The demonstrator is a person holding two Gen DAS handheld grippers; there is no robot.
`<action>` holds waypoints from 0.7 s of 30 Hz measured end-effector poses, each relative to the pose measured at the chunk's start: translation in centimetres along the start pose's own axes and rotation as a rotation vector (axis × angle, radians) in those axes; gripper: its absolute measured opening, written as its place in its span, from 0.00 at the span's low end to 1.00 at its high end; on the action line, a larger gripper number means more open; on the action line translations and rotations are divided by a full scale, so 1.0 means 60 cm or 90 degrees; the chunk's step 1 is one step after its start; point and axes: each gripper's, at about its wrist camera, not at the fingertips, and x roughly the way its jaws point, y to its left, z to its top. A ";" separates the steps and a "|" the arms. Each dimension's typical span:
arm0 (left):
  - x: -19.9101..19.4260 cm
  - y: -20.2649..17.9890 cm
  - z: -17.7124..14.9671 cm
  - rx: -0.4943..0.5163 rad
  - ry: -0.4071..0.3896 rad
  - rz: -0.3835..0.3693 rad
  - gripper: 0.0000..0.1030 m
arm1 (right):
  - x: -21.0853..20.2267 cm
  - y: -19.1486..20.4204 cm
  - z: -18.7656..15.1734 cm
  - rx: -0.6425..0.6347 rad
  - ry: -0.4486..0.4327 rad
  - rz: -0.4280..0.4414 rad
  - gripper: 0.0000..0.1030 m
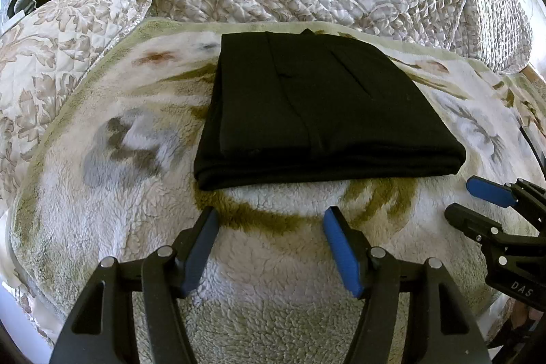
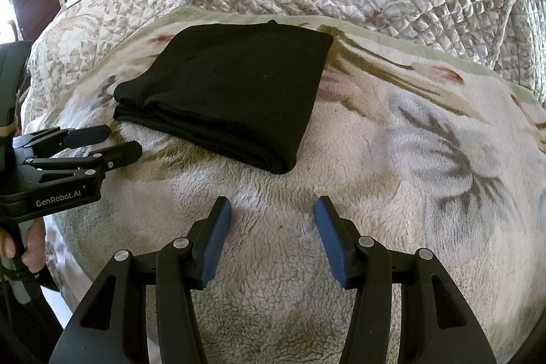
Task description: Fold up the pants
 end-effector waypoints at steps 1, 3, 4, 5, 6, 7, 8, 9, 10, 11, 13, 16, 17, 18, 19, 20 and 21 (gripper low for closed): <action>0.000 0.000 0.000 0.000 0.000 0.000 0.65 | 0.000 0.001 0.000 0.000 0.000 0.000 0.51; 0.001 0.000 -0.001 0.000 0.001 0.001 0.65 | 0.000 0.000 0.000 0.000 0.000 0.000 0.51; 0.001 0.000 -0.001 0.001 0.002 0.000 0.66 | 0.000 0.001 0.000 0.000 0.000 0.000 0.51; 0.001 0.000 -0.001 0.001 0.002 0.000 0.66 | 0.000 0.001 0.000 0.000 0.000 -0.001 0.51; 0.001 0.000 -0.001 0.001 0.002 0.000 0.66 | 0.000 0.001 0.000 -0.001 0.000 -0.001 0.51; 0.001 0.000 0.000 0.001 0.002 0.000 0.66 | 0.000 0.001 0.000 0.000 0.000 -0.001 0.51; 0.001 0.000 -0.001 0.001 0.002 0.000 0.66 | 0.000 0.001 0.000 0.000 0.000 -0.001 0.51; 0.001 0.000 -0.001 0.000 0.002 0.001 0.66 | 0.000 0.001 0.000 0.000 0.000 0.000 0.51; 0.001 0.000 -0.001 0.001 0.002 0.001 0.66 | 0.000 0.001 0.000 0.000 0.000 -0.001 0.51; 0.002 0.001 0.000 0.001 0.002 0.001 0.66 | 0.000 0.001 0.000 0.000 0.000 -0.001 0.51; 0.002 0.001 -0.001 0.001 0.003 0.001 0.66 | 0.000 0.002 0.000 0.000 0.000 -0.001 0.51; 0.003 0.002 -0.001 0.001 0.004 0.000 0.66 | 0.000 0.001 0.000 0.000 0.000 -0.001 0.51; 0.003 0.003 -0.002 0.001 0.004 0.000 0.66 | 0.000 0.001 0.000 0.000 -0.001 -0.001 0.51; 0.004 0.003 -0.002 0.000 0.005 0.000 0.66 | 0.000 0.001 0.000 0.000 -0.001 -0.001 0.51; 0.004 0.004 -0.002 0.000 0.006 0.000 0.66 | 0.000 0.001 0.000 0.000 0.000 -0.001 0.51; 0.004 0.004 -0.003 0.000 0.007 0.000 0.66 | 0.000 0.001 0.000 0.000 -0.001 -0.001 0.51; 0.003 0.003 -0.004 0.001 0.007 0.000 0.66 | 0.000 0.001 0.000 0.000 -0.001 -0.001 0.51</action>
